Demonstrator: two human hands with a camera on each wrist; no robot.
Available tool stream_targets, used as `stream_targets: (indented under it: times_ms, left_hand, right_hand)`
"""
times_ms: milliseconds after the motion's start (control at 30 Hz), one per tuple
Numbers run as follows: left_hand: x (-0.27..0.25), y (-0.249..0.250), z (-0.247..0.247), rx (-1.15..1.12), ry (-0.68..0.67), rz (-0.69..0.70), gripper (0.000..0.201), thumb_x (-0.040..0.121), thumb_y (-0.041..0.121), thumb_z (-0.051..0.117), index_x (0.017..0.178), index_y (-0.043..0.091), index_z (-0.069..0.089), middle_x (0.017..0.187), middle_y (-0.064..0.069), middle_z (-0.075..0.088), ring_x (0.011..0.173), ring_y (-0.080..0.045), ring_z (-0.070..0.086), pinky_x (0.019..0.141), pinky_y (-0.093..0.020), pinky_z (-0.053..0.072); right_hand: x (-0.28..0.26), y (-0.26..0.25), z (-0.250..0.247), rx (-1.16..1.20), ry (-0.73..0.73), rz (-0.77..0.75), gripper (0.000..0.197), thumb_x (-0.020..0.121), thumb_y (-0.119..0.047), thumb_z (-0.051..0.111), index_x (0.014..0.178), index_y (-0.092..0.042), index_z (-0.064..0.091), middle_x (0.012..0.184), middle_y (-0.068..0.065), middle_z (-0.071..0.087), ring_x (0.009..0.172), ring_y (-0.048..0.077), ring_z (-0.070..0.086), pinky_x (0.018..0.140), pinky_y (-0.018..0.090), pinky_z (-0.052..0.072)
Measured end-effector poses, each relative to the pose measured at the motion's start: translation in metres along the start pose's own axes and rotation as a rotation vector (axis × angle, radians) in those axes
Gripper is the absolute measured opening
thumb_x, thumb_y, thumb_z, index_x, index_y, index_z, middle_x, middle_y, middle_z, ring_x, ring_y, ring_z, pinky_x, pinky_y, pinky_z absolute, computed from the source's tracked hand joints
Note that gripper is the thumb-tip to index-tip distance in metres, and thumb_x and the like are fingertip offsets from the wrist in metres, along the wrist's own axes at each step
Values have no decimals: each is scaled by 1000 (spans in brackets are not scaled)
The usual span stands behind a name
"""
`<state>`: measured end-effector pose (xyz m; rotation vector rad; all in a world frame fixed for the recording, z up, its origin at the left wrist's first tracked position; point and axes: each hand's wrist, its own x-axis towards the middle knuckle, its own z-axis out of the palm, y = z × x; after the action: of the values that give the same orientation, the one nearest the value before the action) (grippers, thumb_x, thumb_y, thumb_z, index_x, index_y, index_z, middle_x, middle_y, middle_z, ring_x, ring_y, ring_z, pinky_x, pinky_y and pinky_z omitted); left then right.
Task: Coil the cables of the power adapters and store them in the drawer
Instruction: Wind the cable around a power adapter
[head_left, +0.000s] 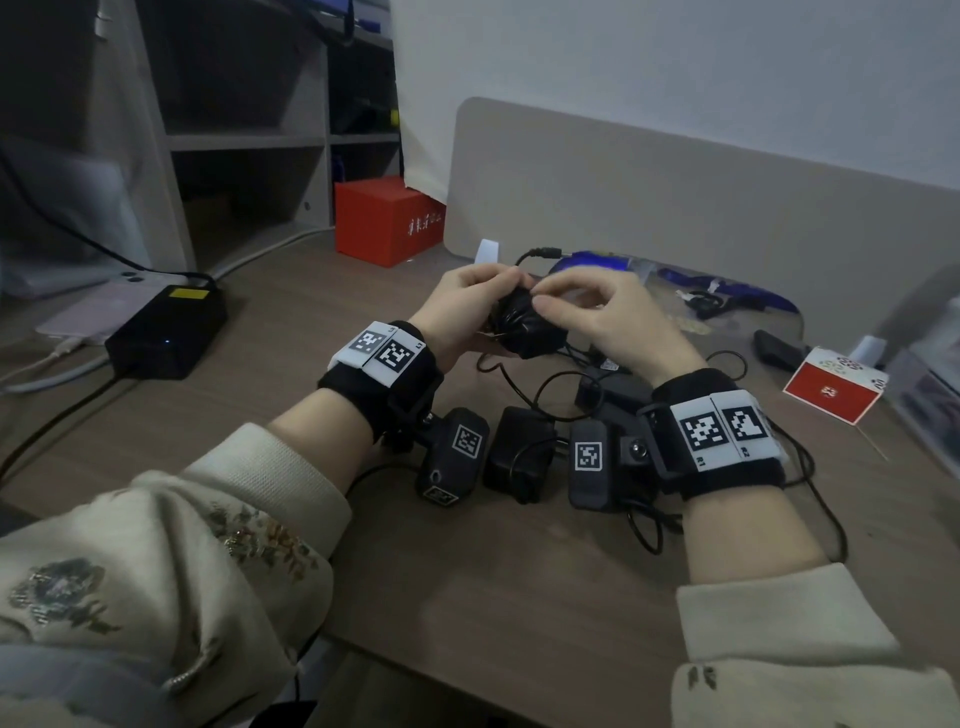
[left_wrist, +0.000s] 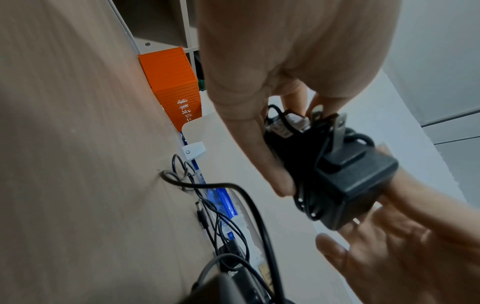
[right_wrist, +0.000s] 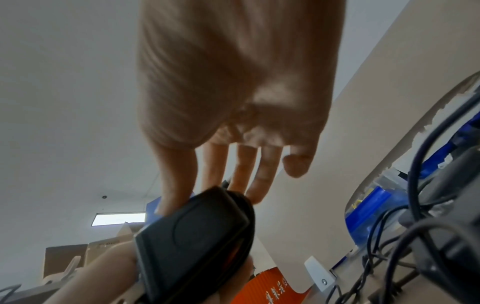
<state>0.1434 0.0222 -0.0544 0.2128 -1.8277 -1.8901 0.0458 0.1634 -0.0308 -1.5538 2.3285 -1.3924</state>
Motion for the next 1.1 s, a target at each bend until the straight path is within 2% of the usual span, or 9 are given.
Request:
stream_targets:
  times_ms: [100,167,233,333,400,567,700,833,1100]
  left_hand:
    - [2,-3,-2,51,6,-6,23,101,21,52,84,17,67,78,-2,62,58,-9,64,48,-28,53]
    - [3,-4,-2,82,-1,-11,23,101,22,52,84,17,67,77,-1,61,56,-9,63,47,-27,51]
    - [3,-5,-2,111,-26,-22,24,101,22,52,82,18,67,76,-1,61,54,-9,62,46,-27,49]
    - [2,-4,-2,123,-59,-47,25,101,21,51,82,18,66,74,-1,59,53,-10,60,46,-27,48]
    - [1,-3,-3,118,-64,-54,23,101,22,51,84,18,66,76,-3,59,55,-11,61,47,-27,49]
    - [1,0,-3,87,-46,-46,15,101,16,50,97,23,63,77,0,58,58,-12,59,46,-27,50]
    - [1,0,-5,89,-71,-57,28,100,11,47,112,33,58,77,-3,57,54,-12,60,47,-27,49]
    - [-1,2,-3,90,-89,-71,40,98,5,38,122,32,56,80,-6,55,56,-15,60,46,-27,49]
    - [0,2,-1,72,-59,-97,28,93,10,39,96,26,62,88,-5,55,67,-18,59,54,-32,54]
  right_hand:
    - [-2,0,-4,-48,-106,3,16,84,-26,74,99,-30,71,108,0,66,93,16,62,78,17,50]
    - [-5,-1,-6,-17,-113,13,15,84,-19,73,98,-25,72,101,5,69,83,6,64,73,12,50]
    - [-8,-3,-7,-26,-94,3,11,85,-14,72,93,-22,73,93,6,71,74,-2,62,70,10,49]
    - [-7,-3,-5,-148,-92,-25,7,88,-17,69,93,-21,72,91,-1,69,75,-3,58,72,9,45]
    - [-6,-4,-3,-237,-89,-42,7,91,-19,66,96,-19,71,91,-4,67,76,-2,55,70,7,41]
    - [-5,-7,-1,-289,-83,-68,10,92,-19,64,99,-15,69,96,0,65,90,15,59,76,17,43]
    - [-5,-4,-1,-271,-93,-64,7,90,-19,66,96,-18,69,99,2,64,92,16,58,78,18,42]
    - [-5,-1,-2,-278,-104,-61,5,91,-18,66,92,-23,67,99,1,63,93,16,57,77,16,40]
    - [-5,0,-2,-275,-111,-67,5,89,-19,68,89,-24,67,99,-3,61,92,14,57,77,16,40]
